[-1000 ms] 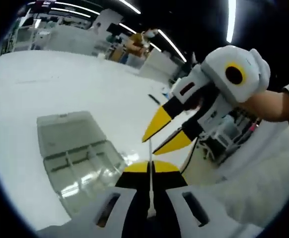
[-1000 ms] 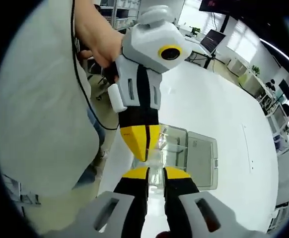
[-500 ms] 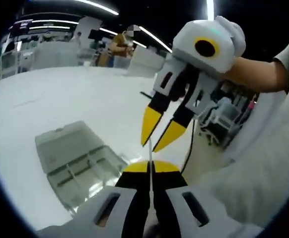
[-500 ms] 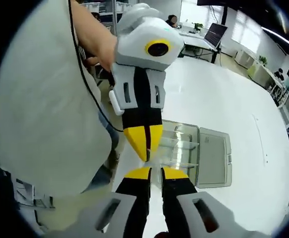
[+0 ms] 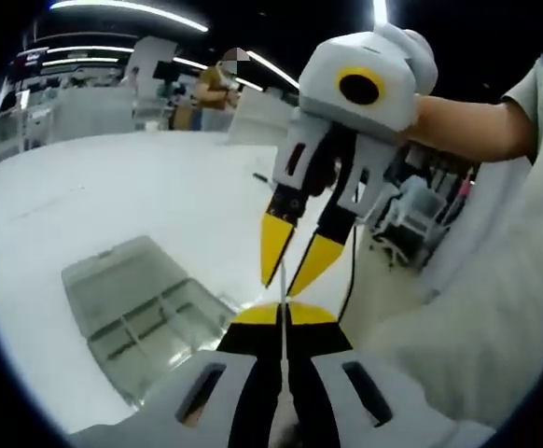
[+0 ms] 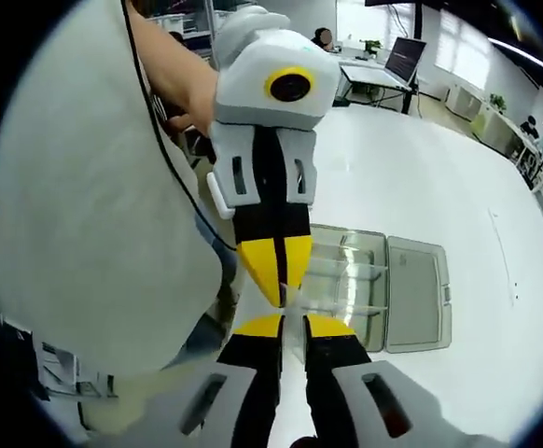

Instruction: Insert the divider into the dual guide fixture by aligning both edges with the guide slots and pushing it downward to the bottom, including one-sided entry, uneven engagement, binding, and posture correction.

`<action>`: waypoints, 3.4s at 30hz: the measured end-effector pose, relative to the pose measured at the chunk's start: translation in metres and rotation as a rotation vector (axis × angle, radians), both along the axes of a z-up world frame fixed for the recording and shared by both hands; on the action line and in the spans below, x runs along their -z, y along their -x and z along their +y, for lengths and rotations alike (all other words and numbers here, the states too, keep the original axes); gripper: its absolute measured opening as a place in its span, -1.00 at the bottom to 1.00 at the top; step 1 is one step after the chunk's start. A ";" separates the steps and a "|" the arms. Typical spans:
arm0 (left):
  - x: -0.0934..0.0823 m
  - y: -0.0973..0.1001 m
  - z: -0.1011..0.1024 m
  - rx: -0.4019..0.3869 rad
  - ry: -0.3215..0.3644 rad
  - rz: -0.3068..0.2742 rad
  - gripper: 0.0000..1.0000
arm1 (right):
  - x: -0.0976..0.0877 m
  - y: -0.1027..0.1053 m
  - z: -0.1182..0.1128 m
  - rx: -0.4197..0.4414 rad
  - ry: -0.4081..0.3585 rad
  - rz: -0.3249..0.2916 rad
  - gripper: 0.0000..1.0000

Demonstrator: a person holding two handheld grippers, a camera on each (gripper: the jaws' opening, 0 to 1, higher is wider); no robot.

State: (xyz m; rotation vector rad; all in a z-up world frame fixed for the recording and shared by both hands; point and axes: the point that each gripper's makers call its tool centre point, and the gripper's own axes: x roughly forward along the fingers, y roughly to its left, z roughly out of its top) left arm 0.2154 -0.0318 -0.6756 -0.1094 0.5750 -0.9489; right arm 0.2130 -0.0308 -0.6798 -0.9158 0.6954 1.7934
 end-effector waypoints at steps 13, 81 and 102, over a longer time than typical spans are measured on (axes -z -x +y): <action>0.005 0.002 0.003 0.014 -0.035 -0.009 -1.00 | 0.000 0.008 -0.001 0.052 0.028 0.061 -1.00; 0.014 0.009 -0.002 -0.067 -0.106 -0.032 -0.30 | -0.010 0.007 0.009 0.349 0.088 0.135 -1.00; 0.016 0.000 0.033 -0.200 -0.146 -0.016 0.09 | 0.005 -0.016 0.009 0.298 0.132 0.030 -1.00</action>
